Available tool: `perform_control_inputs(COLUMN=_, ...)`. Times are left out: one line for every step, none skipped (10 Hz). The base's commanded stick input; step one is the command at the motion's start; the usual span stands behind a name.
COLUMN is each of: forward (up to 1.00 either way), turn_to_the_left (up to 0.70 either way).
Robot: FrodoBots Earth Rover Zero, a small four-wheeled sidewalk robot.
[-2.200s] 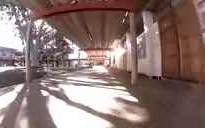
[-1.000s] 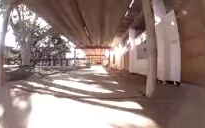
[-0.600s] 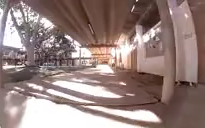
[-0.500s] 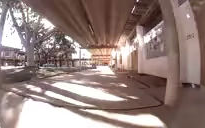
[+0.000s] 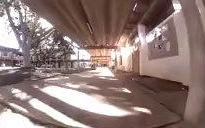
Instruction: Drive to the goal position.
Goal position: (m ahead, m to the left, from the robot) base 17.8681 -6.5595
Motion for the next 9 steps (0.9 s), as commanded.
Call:
perform_control_inputs(forward=1.00, turn_to_the_left=0.01)
perform_control_inputs(forward=1.00, turn_to_the_left=0.01)
perform_control_inputs(forward=1.00, turn_to_the_left=0.01)
perform_control_inputs(forward=1.00, turn_to_the_left=0.01)
perform_control_inputs(forward=1.00, turn_to_the_left=0.01)
perform_control_inputs(forward=1.00, turn_to_the_left=0.01)
perform_control_inputs(forward=1.00, turn_to_the_left=0.01)
perform_control_inputs(forward=1.00, turn_to_the_left=0.01)
perform_control_inputs(forward=1.00, turn_to_the_left=0.01)
